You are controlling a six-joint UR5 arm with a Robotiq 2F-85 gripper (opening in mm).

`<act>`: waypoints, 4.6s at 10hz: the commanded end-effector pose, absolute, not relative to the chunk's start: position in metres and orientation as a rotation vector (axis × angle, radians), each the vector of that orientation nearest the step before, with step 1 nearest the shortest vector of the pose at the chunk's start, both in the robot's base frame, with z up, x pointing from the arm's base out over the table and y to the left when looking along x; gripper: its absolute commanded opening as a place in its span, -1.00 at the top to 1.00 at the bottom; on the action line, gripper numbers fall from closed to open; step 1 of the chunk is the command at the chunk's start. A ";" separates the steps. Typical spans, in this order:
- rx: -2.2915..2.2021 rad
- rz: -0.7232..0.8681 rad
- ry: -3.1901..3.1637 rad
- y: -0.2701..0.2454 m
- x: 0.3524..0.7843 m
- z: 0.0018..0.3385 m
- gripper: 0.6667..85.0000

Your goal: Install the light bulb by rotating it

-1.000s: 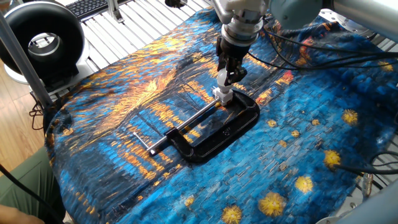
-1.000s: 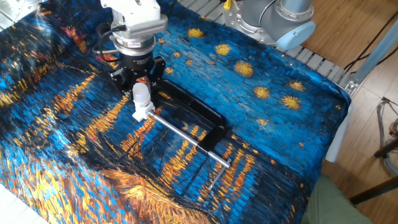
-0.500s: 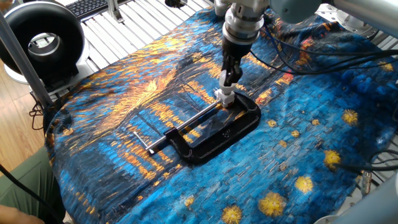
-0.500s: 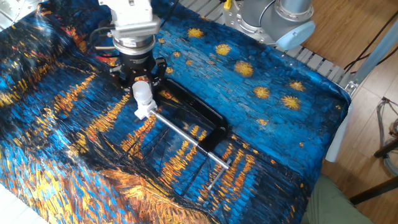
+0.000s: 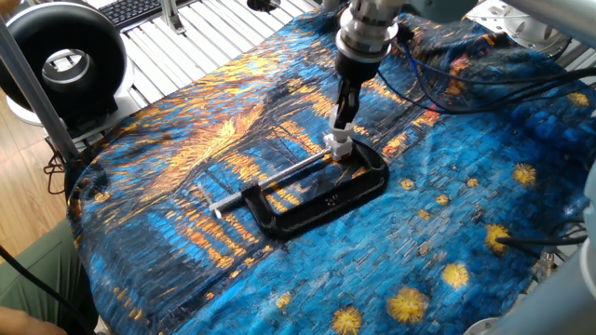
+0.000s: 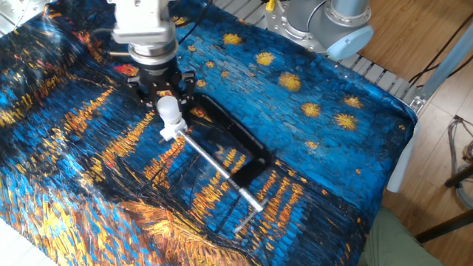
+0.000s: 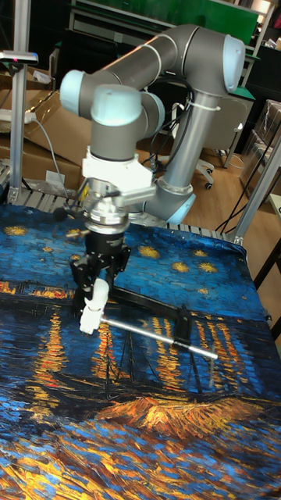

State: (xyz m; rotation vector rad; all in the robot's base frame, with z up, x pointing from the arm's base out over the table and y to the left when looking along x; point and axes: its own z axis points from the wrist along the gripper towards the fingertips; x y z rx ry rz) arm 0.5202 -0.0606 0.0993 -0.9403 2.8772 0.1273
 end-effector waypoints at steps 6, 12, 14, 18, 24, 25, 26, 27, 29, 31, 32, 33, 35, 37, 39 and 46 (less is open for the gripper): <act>-0.426 0.161 2.985 -0.071 0.527 0.090 0.98; -0.279 0.160 3.013 -0.068 0.527 0.089 0.98; -0.345 0.149 3.065 -0.076 0.512 0.091 0.87; -0.500 0.126 3.084 -0.068 0.509 0.094 0.04; -0.640 0.137 3.071 -0.068 0.505 0.093 -0.42; -0.647 0.137 3.068 -0.069 0.506 0.094 -0.44; -0.659 0.137 3.066 -0.070 0.505 0.094 -0.47; -0.715 0.113 3.062 -0.075 0.503 0.095 -0.49; -0.805 0.108 3.061 -0.074 0.496 0.104 -0.56; -0.956 0.135 3.045 -0.069 0.485 0.112 -0.56; -1.082 0.067 3.004 -0.077 0.488 0.114 -0.55; -1.201 0.003 2.970 -0.083 0.486 0.115 -0.55; -1.388 -0.026 2.819 -0.075 0.501 0.112 -0.54; -1.518 -0.093 2.707 -0.078 0.511 0.108 -0.56; -1.555 -0.088 2.676 -0.069 0.509 0.102 -0.56; -1.676 -0.062 2.569 -0.062 0.512 0.097 -0.54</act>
